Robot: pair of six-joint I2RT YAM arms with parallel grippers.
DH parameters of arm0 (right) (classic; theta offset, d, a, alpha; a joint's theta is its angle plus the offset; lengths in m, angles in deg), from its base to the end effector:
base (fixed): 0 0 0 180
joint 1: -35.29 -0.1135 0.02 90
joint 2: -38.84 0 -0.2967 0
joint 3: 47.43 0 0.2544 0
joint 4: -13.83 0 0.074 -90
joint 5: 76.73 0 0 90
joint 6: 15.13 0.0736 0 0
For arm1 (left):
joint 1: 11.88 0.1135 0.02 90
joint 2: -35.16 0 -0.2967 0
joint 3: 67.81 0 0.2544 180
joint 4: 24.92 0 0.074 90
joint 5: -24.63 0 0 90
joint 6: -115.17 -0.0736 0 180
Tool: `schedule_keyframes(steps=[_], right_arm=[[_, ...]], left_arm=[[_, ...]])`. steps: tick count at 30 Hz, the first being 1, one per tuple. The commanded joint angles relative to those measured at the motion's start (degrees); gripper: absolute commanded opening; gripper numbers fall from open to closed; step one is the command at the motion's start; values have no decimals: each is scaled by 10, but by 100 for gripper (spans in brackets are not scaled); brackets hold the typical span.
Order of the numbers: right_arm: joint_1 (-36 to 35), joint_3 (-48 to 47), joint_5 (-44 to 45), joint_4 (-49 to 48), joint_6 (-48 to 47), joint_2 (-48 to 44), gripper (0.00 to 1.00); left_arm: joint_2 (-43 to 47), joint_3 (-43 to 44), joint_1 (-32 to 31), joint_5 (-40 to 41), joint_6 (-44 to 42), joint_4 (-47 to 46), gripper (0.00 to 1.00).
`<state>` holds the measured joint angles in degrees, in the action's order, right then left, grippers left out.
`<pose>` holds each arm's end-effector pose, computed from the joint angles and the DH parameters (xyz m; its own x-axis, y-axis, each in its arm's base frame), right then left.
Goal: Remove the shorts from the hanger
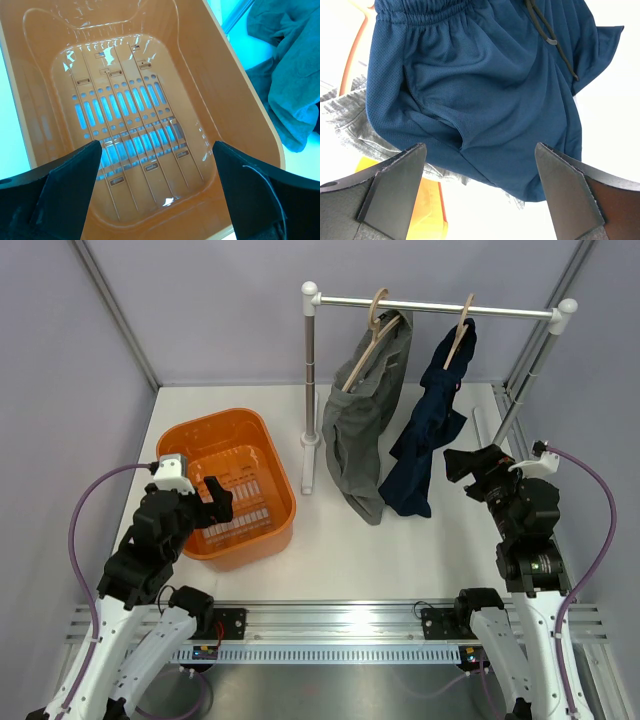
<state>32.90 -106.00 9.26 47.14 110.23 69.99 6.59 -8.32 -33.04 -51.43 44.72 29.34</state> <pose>0.1382 0.0109 0.3690 -0.1479 0.5716 -0.8071 -0.0313 0.8129 0.5815 0.1101 -0.0236 0.3285 -0.3964 -0.1948 -0.8972 0.0121 0.9760 -0.2173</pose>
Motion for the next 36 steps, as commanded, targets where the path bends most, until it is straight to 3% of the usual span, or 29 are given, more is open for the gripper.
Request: schedule_keyframes(steps=[1,6,12,22,29,36], right_arm=[[3,-31,16,14,-18,4,99],[3,-98,37,61,-50,22,99],[3,-243,116,107,-87,71,99],[3,-575,82,191,-115,344,99],[2,-661,72,190,-124,489,86],[-17,-737,102,209,-153,564,85]], left_arm=[[6,0,-3,-7,-1,-24,99],[12,-1,-3,-10,-2,-26,99],[17,-1,-3,-15,-3,-27,99],[24,-1,-3,-14,-3,-27,99],[24,-2,-3,-17,-4,-27,99],[23,-2,-3,-21,-5,-27,99]])
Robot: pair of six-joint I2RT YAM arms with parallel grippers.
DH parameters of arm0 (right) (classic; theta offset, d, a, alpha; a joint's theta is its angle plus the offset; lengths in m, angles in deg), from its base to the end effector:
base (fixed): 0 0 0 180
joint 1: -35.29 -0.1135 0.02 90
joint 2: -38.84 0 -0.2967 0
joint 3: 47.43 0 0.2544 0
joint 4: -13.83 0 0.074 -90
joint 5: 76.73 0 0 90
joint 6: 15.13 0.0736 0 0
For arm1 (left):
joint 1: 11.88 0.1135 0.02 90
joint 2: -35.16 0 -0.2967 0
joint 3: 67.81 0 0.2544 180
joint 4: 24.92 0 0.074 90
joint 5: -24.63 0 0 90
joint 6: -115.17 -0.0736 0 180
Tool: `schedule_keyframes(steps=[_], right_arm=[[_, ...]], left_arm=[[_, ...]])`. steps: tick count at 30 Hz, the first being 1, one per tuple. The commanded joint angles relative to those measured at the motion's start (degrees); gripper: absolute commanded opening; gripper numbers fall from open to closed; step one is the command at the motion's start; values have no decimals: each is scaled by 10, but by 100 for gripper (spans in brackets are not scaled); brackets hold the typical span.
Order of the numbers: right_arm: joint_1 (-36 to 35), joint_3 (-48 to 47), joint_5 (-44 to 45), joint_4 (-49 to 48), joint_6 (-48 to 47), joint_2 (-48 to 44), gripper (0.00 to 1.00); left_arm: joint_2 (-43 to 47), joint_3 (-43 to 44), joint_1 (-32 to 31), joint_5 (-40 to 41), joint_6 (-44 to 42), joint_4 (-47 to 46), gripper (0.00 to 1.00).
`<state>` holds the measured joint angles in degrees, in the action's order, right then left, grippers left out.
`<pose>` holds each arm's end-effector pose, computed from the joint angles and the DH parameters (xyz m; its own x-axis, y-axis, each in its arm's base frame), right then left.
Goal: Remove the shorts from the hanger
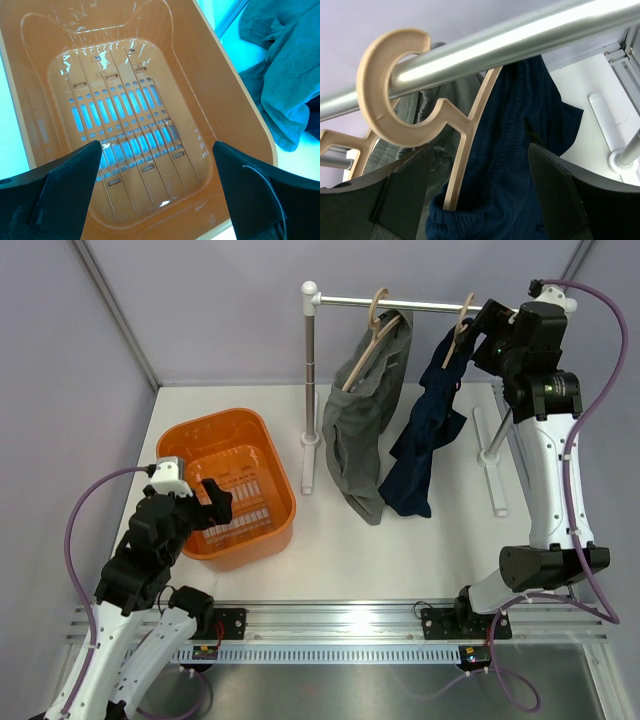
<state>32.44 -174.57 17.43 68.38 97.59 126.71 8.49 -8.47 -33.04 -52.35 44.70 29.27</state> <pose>0.3480 0.0120 0.5322 -0.2349 0.3740 -0.8972 0.1204 0.9271 0.3549 0.1035 -0.0223 0.3305 -0.3746 -0.2042 -0.9044 0.0329 0.9719 -0.2331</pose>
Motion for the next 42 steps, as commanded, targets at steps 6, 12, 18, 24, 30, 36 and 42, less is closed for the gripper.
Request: schedule_keyframes(steps=[6,12,18,24,30,36,42], right_arm=[[-50,-95,66,5,-51,50,86],[-74,-70,85,-16,-49,58,86],[-94,-51,100,-33,-52,58,86],[-119,-52,124,-38,-51,59,86],[-123,-73,174,-24,-28,83,87],[-124,-54,214,-51,-12,91,81],[-124,-53,226,-70,-5,107,69]], left_arm=[[4,-1,-3,-12,-5,-27,99],[0,-2,-3,-12,-5,-28,99],[-1,-2,-3,-17,-5,-28,99],[-5,-3,-3,-18,-5,-28,99],[-7,-3,-3,-19,-5,-28,99],[-8,-3,-3,-19,-6,-28,99],[-10,-3,-3,-19,-5,-28,99]])
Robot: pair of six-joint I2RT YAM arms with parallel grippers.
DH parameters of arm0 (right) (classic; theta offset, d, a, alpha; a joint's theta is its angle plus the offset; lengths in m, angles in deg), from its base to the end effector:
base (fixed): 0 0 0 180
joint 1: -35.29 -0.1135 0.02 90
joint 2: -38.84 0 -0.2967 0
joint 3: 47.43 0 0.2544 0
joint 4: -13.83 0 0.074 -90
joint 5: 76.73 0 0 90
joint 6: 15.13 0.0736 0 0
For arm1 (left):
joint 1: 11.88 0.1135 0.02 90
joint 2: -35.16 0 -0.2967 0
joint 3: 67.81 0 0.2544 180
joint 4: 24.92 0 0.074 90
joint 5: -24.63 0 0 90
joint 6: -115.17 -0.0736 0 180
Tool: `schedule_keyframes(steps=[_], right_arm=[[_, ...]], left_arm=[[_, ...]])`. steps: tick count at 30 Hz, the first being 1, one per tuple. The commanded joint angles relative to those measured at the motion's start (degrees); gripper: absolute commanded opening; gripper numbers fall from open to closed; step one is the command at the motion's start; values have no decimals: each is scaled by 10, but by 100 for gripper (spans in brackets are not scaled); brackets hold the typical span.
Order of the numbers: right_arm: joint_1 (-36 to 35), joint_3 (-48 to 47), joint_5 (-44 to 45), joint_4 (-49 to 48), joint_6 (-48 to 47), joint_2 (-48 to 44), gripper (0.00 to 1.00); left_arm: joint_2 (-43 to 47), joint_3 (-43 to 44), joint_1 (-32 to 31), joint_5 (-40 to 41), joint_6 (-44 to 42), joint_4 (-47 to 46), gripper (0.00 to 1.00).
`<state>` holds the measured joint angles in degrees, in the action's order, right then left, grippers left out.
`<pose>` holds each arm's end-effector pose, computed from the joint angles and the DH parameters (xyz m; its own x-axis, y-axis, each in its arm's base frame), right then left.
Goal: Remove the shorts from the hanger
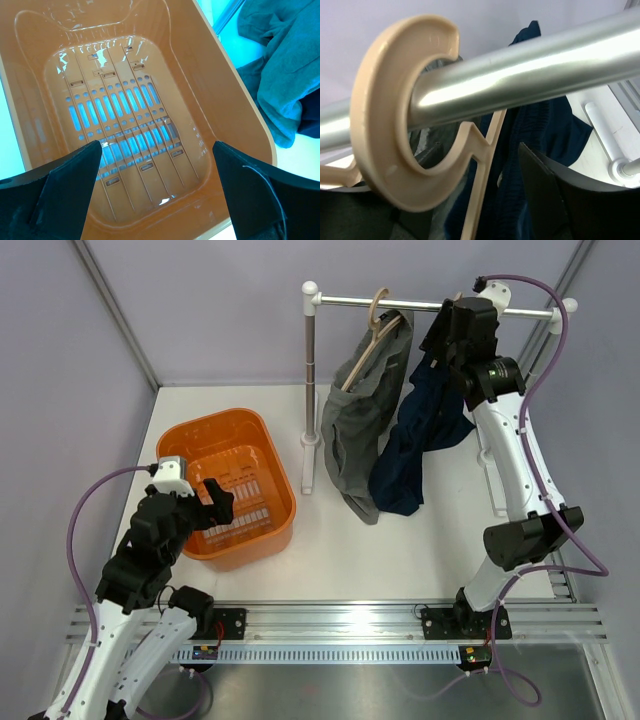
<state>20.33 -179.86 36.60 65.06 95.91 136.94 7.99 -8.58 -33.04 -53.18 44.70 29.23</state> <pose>0.4011 0.0770 0.5096 -0.2158 0.2836 -0.9344 0.2213 0.9462 0.2361 0.1053 -0.0241 0.3291 -0.3875 -0.2004 -0.8998 0.0433 0.9710 -0.2349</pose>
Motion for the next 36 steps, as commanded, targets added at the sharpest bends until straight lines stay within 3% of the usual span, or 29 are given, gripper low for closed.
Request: schedule_keyframes(steps=[1,14,18,21,22,24,36], right_arm=[[-2,-1,36,-38,12,9,66],[-2,-14,47,-26,3,31,52],[-2,-22,57,-22,-7,31,37],[-2,-25,59,-18,-16,31,19],[-2,-27,60,-16,-20,32,8],[-2,-35,66,-5,-24,34,0],[-2,-48,51,1,-70,-34,0]], left_arm=[[-5,-1,-3,-11,-5,-27,99],[-8,-1,-3,-14,-6,-28,99],[-9,-1,-3,-14,-6,-28,99],[-9,-1,-3,-15,-7,-28,99],[-9,-1,-3,-15,-7,-28,99],[-9,-1,-3,-15,-6,-28,99],[-9,-2,-3,-16,-6,-28,99]])
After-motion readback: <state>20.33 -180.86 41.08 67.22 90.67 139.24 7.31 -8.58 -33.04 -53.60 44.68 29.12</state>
